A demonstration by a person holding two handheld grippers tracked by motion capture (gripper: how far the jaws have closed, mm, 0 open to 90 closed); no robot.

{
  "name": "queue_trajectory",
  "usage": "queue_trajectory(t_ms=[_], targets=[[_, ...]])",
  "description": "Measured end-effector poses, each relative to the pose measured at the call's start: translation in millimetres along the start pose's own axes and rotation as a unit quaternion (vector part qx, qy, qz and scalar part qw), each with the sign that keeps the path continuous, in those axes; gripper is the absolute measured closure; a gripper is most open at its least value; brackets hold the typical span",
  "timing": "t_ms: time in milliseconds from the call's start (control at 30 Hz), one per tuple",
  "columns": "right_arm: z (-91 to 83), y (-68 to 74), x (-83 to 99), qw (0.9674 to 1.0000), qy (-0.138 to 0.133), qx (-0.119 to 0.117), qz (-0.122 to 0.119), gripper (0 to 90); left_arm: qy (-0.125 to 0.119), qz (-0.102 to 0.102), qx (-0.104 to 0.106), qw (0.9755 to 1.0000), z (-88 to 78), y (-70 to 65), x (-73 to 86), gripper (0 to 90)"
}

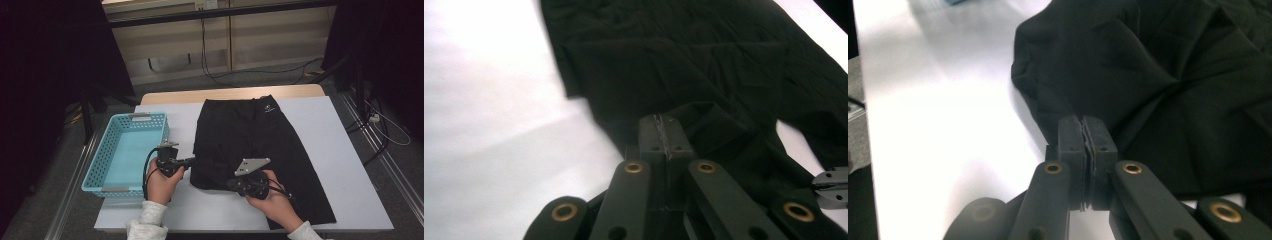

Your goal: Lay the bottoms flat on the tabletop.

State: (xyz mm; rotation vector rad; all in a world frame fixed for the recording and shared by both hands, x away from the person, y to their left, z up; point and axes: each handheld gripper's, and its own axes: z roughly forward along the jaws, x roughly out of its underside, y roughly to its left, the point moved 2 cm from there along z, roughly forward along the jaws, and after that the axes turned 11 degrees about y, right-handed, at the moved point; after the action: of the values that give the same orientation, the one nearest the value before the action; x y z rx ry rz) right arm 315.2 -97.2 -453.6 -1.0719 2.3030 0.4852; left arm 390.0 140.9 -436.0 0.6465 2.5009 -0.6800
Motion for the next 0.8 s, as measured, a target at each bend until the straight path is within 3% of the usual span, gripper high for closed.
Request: queue_trajectory(t_ms=[167,200,333,400,500,567,800], targets=[[-1.4,6.5,11.9,0.9999,0.015,-0.002,-0.006,89.7,0.016,0.009,0.006,0.9998,1.0,-7.8,4.8,89.4],[-0.1,9.1,15.4,0.9993,0.030,0.009,-0.018,89.7,0.021,0.010,0.007,0.9997,1.6,-9.4,6.6,89.4],[-1.1,11.0,14.6,0.9993,0.031,0.009,-0.021,89.8,0.027,0.013,0.001,0.9995,0.7,-8.5,12.4,88.5],[-1.5,9.8,14.0,0.9991,0.032,0.017,-0.022,89.7,0.022,0.012,-0.004,0.9997,-0.1,-6.9,12.5,82.4],[-2.1,2.0,16.1,0.9991,0.032,0.026,-0.010,89.6,0.028,0.016,0.004,0.9995,0.8,-7.3,13.2,74.4],[-3.2,-3.8,18.4,0.9990,0.031,0.033,0.004,89.6,0.026,0.021,-0.002,0.9994,2.7,-7.8,13.7,68.2],[-3.4,-6.2,21.3,0.9990,0.035,0.028,0.009,89.2,0.028,0.034,-0.009,0.9990,4.0,-8.3,15.4,53.1]])
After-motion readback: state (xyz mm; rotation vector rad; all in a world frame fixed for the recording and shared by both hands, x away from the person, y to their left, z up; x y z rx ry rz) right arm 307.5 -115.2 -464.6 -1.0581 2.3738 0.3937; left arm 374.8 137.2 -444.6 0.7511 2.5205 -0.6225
